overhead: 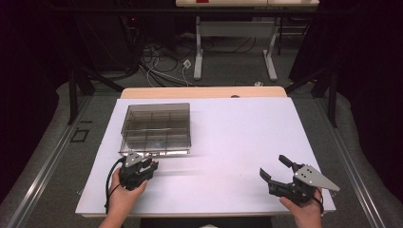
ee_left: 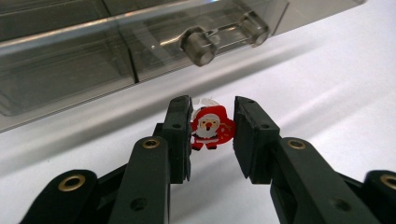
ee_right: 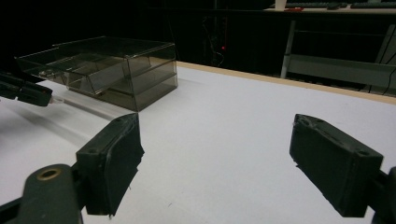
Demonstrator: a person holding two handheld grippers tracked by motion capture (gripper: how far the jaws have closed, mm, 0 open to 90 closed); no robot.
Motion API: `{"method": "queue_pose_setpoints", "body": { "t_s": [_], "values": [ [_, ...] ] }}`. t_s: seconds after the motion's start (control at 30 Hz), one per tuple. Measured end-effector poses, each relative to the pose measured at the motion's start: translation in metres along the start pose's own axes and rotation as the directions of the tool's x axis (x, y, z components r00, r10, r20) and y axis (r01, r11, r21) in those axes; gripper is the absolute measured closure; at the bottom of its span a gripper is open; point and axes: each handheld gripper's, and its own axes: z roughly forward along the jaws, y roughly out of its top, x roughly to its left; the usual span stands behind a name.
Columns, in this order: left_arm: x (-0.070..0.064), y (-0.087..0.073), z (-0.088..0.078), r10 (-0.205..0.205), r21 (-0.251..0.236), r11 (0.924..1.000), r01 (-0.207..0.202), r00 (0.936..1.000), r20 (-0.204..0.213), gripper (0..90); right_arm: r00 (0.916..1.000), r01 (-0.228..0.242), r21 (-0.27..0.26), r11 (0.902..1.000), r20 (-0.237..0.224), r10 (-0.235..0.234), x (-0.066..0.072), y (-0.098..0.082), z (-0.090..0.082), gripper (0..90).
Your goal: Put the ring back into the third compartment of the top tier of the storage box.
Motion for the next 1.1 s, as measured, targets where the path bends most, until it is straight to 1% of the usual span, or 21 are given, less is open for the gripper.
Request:
{"method": "queue_pose_setpoints", "body": {
  "t_s": [0.23,0.27,0.3,0.7,0.77,0.83,0.87,0.93,0.97,1.0,1.07,1.1],
  "values": [
    [-0.004,0.001,-0.003,0.000,-0.007,1.0000,0.000,0.9999,0.013,67.8,1.0000,0.001,-0.001,1.0000,-0.001,-0.001,0.000,0.000,0.000,16.1],
    [-0.004,0.001,-0.003,-0.006,-0.010,0.9999,0.006,0.9998,0.019,67.8,1.0000,0.002,0.001,1.0000,-0.002,-0.002,0.000,0.000,0.000,16.2],
    [-0.005,0.001,-0.005,0.003,-0.015,0.9999,-0.003,0.9998,0.017,67.8,1.0000,0.002,0.001,1.0000,-0.003,-0.002,0.000,0.000,0.000,16.1],
    [-0.011,0.003,-0.010,0.012,-0.024,0.9997,-0.011,0.9991,0.042,67.9,1.0000,0.002,0.000,1.0000,-0.002,-0.002,0.000,0.000,0.000,16.1],
    [-0.012,0.004,-0.010,0.016,-0.033,0.9993,-0.014,0.9992,0.038,67.9,1.0000,0.001,-0.001,1.0000,0.000,-0.001,0.001,0.000,0.000,16.1],
    [-0.014,0.004,-0.012,0.019,-0.039,0.9991,-0.017,0.9989,0.042,67.9,1.0000,0.005,0.001,1.0000,-0.001,-0.005,0.001,0.000,0.000,16.1],
    [-0.014,0.004,-0.012,0.019,-0.039,0.9991,-0.017,0.9989,0.042,67.9,1.0000,0.005,0.001,1.0000,-0.001,-0.005,0.001,0.000,0.000,16.1],
    [-0.015,0.004,-0.013,0.014,-0.039,0.9992,-0.012,0.9984,0.055,67.9,1.0000,0.005,-0.002,1.0000,-0.002,-0.005,0.001,0.000,0.000,16.1],
    [-0.016,0.004,-0.014,0.016,-0.043,0.9990,-0.014,0.9986,0.051,67.9,1.0000,0.006,0.000,1.0000,-0.001,-0.006,0.001,0.000,0.000,16.0],
    [-0.016,0.005,-0.015,0.013,-0.040,0.9991,-0.011,0.9982,0.059,67.9,1.0000,0.006,0.001,1.0000,-0.001,-0.006,0.001,0.000,0.000,16.0],
    [-0.017,0.005,-0.015,0.016,-0.044,0.9990,-0.013,0.9982,0.058,67.9,1.0000,0.003,-0.004,1.0000,0.001,-0.003,0.001,0.000,0.000,15.5],
    [-0.018,0.005,-0.017,0.009,-0.050,0.9987,-0.005,0.9978,0.066,67.9,1.0000,0.002,0.002,1.0000,-0.003,-0.002,0.001,0.000,0.000,15.5]
  ]
}}
